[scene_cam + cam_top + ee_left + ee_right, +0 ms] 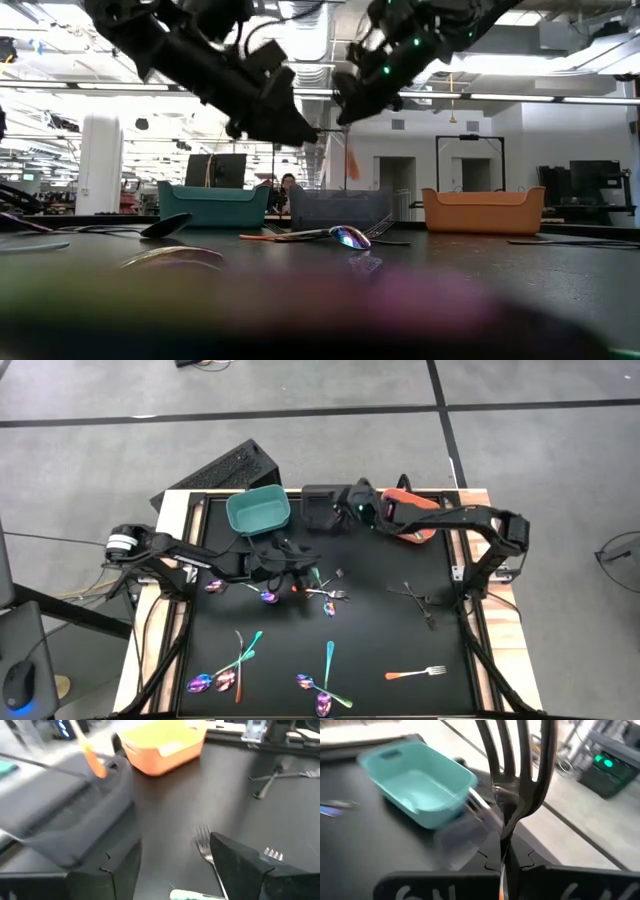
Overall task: Sort silverware by color (type)
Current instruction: Put the orange fork into the black bin
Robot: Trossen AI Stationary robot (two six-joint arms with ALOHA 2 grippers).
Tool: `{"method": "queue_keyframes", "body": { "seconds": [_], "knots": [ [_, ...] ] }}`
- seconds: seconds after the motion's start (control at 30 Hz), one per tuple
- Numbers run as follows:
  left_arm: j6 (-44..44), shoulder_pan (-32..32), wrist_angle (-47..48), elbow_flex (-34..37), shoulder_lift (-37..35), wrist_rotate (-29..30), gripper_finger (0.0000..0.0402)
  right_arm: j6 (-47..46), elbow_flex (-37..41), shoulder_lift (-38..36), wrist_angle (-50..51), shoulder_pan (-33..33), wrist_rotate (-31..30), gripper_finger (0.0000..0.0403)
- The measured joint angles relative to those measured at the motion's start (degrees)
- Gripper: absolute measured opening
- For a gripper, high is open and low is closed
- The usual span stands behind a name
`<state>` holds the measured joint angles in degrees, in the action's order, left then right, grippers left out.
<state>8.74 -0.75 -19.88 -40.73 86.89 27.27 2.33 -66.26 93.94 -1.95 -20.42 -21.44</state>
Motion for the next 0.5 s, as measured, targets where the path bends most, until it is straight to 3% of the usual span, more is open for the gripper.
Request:
{"method": "queue_keyframes", "body": {
  "seconds": [0.17, 0.27, 0.5],
  "knots": [
    [-3.0, 0.7, 5.0, -0.1, -6.1, 4.7, 0.0224, 5.9, 0.0, 0.1, 1.1, -4.7, 0.6, 0.001],
    [-3.9, 0.5, 8.6, -0.1, -9.8, 6.9, 0.0224, 7.9, 0.0, 0.1, 1.6, -6.6, 4.1, 0.001],
    [-4.5, -0.1, 17.1, -0.2, -16.2, 10.6, 0.0224, 12.1, -4.2, 4.8, 8.7, -6.6, 6.7, 0.001]
  ]
}}
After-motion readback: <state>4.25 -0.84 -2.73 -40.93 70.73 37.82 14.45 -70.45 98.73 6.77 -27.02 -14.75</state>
